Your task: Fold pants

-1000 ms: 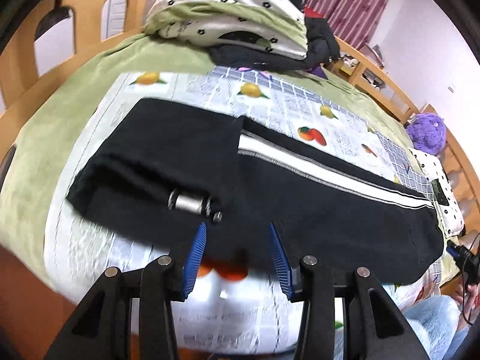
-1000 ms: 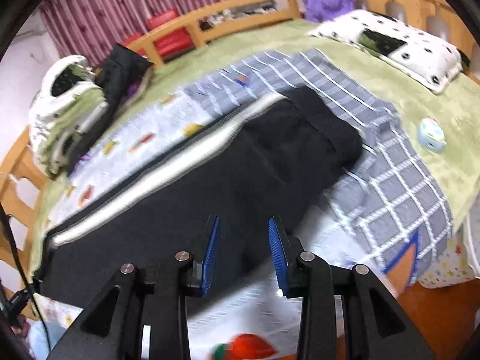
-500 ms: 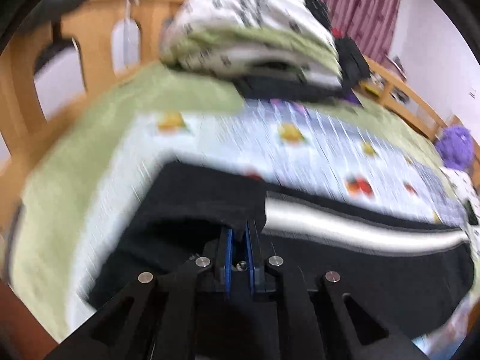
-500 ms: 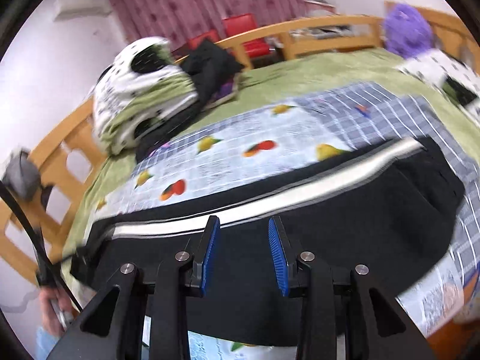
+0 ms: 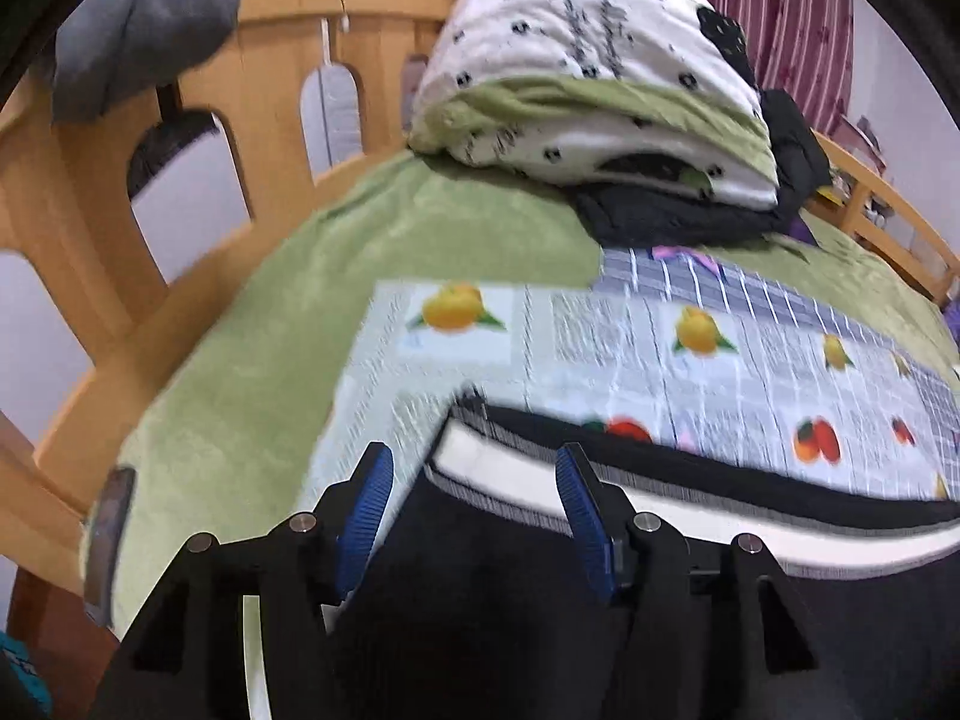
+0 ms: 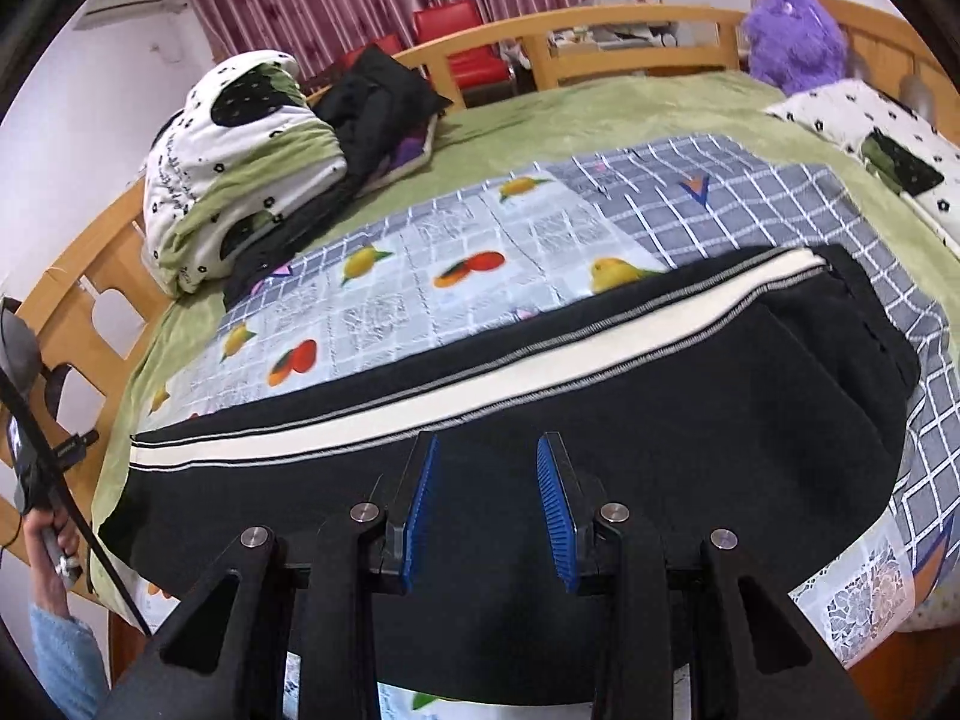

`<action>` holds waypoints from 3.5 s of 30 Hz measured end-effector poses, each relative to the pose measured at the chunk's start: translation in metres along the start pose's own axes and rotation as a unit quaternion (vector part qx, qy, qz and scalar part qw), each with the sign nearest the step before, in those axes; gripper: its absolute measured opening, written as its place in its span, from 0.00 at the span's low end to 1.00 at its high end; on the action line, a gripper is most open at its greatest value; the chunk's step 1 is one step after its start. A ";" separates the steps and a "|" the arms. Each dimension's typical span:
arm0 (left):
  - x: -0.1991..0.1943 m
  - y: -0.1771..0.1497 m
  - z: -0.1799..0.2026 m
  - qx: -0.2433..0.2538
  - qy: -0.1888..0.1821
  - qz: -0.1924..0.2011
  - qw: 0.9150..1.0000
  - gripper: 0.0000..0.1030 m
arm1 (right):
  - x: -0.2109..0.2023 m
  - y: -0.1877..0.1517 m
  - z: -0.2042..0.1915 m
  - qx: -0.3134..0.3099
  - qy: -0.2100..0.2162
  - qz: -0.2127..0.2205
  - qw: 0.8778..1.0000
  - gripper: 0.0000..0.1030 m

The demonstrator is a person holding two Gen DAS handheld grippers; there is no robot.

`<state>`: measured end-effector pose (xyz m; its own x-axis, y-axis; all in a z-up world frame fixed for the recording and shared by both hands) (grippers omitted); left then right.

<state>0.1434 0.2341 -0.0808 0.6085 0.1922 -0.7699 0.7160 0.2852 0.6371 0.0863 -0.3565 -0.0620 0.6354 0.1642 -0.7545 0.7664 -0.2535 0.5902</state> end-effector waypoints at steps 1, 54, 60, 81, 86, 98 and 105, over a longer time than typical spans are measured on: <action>0.003 -0.005 0.001 0.001 -0.005 -0.008 1.000 0.53 | 0.004 0.001 0.002 -0.002 -0.002 -0.003 1.000 0.33; 0.098 0.030 0.008 0.028 0.050 -0.044 0.997 0.64 | 0.189 0.071 -0.058 -0.218 0.051 -0.071 0.972 0.38; 0.081 0.020 0.020 0.005 -0.004 -0.040 0.999 0.65 | 0.159 0.091 0.012 -0.202 0.019 -0.057 0.977 0.48; 0.073 0.009 0.075 0.034 -0.024 -0.060 0.997 0.65 | 0.208 0.089 0.029 -0.244 0.033 -0.069 0.967 0.02; 0.070 0.006 0.083 0.045 -0.026 -0.059 0.997 0.65 | 0.217 0.097 0.029 -0.225 0.025 -0.093 0.970 0.06; 0.072 -0.002 0.085 0.030 -0.046 -0.066 0.996 0.65 | 0.186 0.120 0.104 -0.239 -0.052 -0.088 0.965 0.40; 0.063 -0.002 0.088 0.042 -0.045 -0.062 0.996 0.65 | 0.189 0.113 0.105 -0.224 -0.059 -0.079 0.970 0.30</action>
<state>0.2100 0.1625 -0.1275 0.5385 0.0744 -0.8393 0.8116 0.2219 0.5404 0.2832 -0.4546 -0.1682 0.5117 0.0500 -0.8577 0.8343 0.2094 0.5100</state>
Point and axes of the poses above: each gripper's, at about its wrist camera, not at the fingertips, and x roughly the way its jaws point, z to its right, y to its top, the point moved 1 cm from there along x, roughly the way its jaws point, and after that the axes turned 1 degree about -z, right-handed, at the moved point
